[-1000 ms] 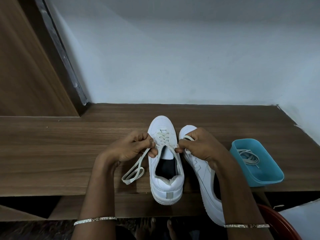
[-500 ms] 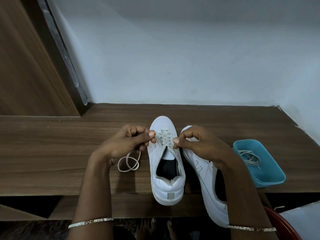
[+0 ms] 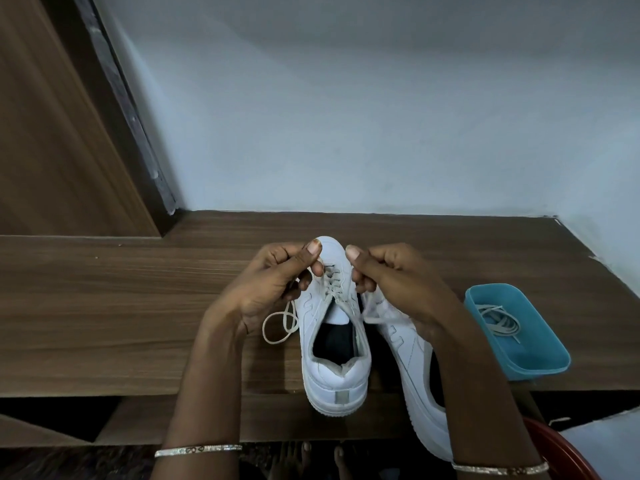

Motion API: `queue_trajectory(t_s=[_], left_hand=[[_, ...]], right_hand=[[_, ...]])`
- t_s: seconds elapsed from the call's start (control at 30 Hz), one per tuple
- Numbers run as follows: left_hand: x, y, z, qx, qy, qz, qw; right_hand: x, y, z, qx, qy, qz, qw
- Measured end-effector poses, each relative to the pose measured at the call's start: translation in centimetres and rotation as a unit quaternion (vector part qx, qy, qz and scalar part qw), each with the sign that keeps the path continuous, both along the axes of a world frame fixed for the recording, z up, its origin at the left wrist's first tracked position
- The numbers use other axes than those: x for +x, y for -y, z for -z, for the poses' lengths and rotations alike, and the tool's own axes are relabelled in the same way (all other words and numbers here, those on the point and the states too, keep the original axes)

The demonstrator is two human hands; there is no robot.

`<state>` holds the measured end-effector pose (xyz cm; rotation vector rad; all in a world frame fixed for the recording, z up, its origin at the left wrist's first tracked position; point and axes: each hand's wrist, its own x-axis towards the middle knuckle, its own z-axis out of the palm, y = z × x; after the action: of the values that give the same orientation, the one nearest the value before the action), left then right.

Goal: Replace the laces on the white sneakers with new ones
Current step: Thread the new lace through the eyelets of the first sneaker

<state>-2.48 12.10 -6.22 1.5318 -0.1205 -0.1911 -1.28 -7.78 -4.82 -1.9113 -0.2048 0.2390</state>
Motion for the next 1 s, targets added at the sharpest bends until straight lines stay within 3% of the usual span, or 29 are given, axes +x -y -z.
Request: queue_trajectory(t_s=[0.3,0.73,1.0], left_hand=[[0.3,1.1,0.0,0.051,0.005,0.002,0.999],[0.0,0.6,-0.3,0.063,-0.187,0.027,0.98],[0.0,0.3,0.1,0.05,-0.153,0.032,0.986]], right_hand=[[0.0,-0.3,-0.2,0.069,0.003,0.008,0.998],[-1.2,-0.5,-1.2,0.087,-0.069,-0.171,0.979],[-1.1,-0.7,-0.7,0.063,-0.087,-0.15,0.983]])
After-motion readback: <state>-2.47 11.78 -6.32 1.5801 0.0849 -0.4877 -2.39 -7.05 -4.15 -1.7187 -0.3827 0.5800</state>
